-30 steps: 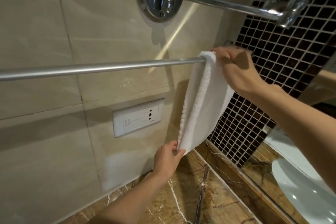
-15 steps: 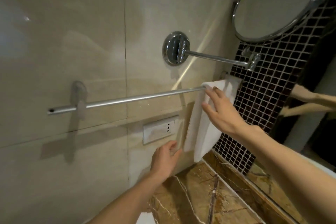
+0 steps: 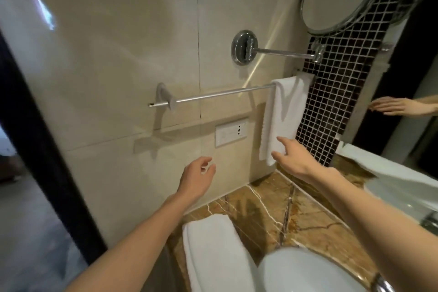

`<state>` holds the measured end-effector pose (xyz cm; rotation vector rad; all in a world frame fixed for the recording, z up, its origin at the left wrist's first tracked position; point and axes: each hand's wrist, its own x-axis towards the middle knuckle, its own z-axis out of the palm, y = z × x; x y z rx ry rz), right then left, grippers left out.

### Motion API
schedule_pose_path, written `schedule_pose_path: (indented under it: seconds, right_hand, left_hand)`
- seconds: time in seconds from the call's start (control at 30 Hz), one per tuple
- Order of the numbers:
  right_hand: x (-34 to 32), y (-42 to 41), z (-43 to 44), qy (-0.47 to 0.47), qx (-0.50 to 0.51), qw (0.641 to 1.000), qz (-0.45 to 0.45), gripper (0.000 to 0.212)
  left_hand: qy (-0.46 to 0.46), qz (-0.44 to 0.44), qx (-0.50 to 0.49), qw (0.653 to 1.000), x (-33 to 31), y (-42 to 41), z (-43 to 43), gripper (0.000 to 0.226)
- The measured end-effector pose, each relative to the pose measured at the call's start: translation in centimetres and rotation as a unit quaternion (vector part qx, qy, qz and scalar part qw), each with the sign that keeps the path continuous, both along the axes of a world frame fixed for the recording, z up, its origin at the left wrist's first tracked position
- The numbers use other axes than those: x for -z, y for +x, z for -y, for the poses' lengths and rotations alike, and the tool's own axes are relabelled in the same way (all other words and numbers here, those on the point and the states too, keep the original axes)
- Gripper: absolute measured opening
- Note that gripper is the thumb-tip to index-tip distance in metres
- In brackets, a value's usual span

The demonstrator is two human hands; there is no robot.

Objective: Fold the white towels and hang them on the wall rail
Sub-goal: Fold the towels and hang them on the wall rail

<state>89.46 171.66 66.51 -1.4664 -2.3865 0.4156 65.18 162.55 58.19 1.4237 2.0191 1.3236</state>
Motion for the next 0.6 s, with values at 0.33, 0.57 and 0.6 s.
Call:
schedule_pose_path:
  seconds: [0.33,0.57,0.6]
  right_hand:
    - [8.2,1.3,13.6,-0.131,0.030,0.990,0.034,0.066]
    - [15.0,3.5,19.3,-0.219,0.037,0.973,0.065,0.059]
    - [16.0,3.9,19.8,-0.234,0.038,0.968,0.076,0.061]
  left_hand:
    - [-0.115,0.085,0.001,0.990,4.5,3.7,12.8,0.045]
    - [-0.217,0.159,0.041,0.962,10.8,7.9,19.6,0.063]
    - [-0.228,0.163,0.041,0.959,11.8,8.4,20.3,0.064]
